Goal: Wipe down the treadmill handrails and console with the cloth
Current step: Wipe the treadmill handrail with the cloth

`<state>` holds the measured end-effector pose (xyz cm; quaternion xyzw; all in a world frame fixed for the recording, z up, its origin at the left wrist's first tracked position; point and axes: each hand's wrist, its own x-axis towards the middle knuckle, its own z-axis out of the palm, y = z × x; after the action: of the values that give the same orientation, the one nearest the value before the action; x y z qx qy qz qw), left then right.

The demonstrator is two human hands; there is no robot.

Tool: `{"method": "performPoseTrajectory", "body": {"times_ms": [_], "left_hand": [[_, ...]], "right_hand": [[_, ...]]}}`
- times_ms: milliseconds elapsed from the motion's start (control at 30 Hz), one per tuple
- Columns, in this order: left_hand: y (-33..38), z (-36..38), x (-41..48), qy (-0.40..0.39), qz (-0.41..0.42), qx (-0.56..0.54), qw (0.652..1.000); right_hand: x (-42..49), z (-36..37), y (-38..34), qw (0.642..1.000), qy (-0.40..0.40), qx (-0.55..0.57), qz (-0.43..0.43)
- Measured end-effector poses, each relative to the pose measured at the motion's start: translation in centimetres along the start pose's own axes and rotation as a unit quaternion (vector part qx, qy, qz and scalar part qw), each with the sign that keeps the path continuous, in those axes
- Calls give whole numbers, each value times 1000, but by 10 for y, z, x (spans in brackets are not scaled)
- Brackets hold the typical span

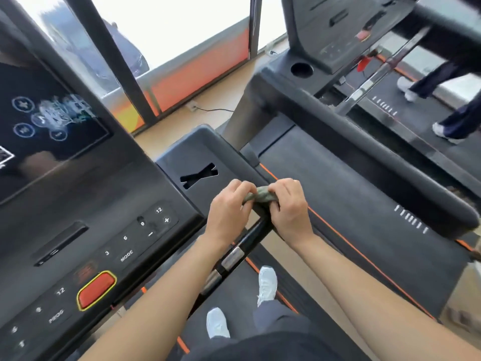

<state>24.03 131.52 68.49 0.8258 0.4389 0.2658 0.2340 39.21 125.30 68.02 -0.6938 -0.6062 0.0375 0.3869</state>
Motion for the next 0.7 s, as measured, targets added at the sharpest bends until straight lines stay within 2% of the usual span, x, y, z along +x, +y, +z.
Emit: {"method": "performPoseTrajectory", "body": {"times_ms": [133, 267, 400, 533, 700], "left_hand": [[-17, 7, 26, 5, 32, 57, 998], [-37, -6, 30, 11, 56, 117, 992], [-56, -32, 34, 37, 23, 182, 982], [-75, -56, 45, 17, -22, 242, 970], [-90, -74, 61, -4, -36, 302, 953]], "right_hand": [[13, 15, 20, 994, -102, -22, -9], [37, 33, 20, 994, -101, -11, -42], [73, 63, 4, 987, -132, 10, -87], [108, 94, -12, 973, -173, 10, -150], [142, 123, -17, 969, -176, 20, -171]]}}
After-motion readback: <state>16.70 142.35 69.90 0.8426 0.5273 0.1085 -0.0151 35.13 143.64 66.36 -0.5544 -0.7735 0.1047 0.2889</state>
